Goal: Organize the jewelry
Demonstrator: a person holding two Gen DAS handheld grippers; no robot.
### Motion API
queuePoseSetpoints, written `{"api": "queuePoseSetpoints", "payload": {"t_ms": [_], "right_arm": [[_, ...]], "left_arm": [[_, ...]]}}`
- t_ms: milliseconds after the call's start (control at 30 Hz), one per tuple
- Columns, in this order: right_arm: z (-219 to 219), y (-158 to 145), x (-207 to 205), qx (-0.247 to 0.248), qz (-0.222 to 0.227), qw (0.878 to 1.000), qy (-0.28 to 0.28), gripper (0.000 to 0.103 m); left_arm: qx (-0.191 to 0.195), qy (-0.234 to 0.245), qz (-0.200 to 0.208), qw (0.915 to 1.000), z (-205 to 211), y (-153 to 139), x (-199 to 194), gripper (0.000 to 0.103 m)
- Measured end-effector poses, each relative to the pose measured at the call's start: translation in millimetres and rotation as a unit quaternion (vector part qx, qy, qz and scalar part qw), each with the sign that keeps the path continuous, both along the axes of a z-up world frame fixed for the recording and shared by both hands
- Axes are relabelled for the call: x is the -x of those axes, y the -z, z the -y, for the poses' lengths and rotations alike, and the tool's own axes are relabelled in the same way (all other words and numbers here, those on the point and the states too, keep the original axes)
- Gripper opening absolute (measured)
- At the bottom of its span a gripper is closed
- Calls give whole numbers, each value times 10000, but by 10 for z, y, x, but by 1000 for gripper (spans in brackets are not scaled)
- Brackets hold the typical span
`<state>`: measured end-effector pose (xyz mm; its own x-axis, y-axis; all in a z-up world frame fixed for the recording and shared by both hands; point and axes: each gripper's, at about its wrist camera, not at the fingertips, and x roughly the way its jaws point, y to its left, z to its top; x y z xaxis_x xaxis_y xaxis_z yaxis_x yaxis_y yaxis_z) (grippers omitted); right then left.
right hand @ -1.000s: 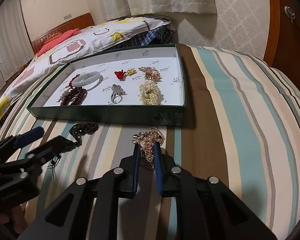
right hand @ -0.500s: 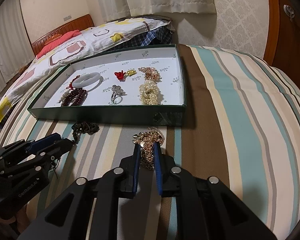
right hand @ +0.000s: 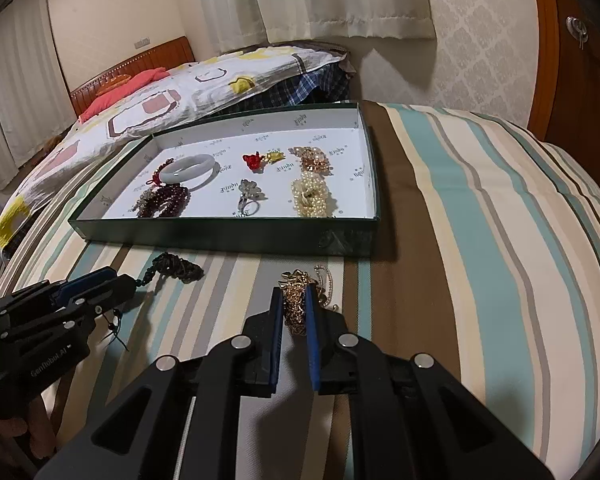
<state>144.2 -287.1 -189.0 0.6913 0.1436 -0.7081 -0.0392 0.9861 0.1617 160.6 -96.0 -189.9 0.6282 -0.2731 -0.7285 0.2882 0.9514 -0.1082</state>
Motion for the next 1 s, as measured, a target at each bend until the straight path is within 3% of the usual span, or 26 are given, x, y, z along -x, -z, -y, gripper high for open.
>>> {"api": "queuePoseSetpoints", "payload": {"t_ms": [433, 500, 600, 700, 767, 867, 933, 967, 1000], "right_arm": [[13, 13, -3, 10, 0, 10000, 67, 14], [20, 21, -1, 21, 17, 9999, 99, 26], [18, 33, -4, 33, 22, 9999, 138, 42], [9, 43, -32, 48, -19, 9999, 126, 46], [3, 53, -52, 53, -66, 9999, 99, 47], [-17, 94, -71, 94, -171, 9998, 53, 47], [-48, 112, -61, 193, -190, 9996, 9, 46], [-63, 111, -55, 254, -192, 9995, -17, 41], [-75, 111, -50, 273, -198, 9994, -63, 28]], "left_arm": [[-28, 44, -173, 9998, -16, 75, 3, 29], [-38, 59, -174, 9998, -6, 74, 7, 33], [-53, 76, -170, 9998, 0, 75, 7, 48], [-256, 197, -95, 9994, 45, 89, 28, 48], [-439, 273, -28, 9987, 73, 98, 56, 46], [-553, 343, 66, 9979, 94, 98, 80, 25], [-546, 340, 76, 9979, 85, 98, 76, 23], [-539, 337, 75, 9980, 86, 97, 75, 23], [-509, 317, 76, 9982, 80, 97, 69, 23]]}}
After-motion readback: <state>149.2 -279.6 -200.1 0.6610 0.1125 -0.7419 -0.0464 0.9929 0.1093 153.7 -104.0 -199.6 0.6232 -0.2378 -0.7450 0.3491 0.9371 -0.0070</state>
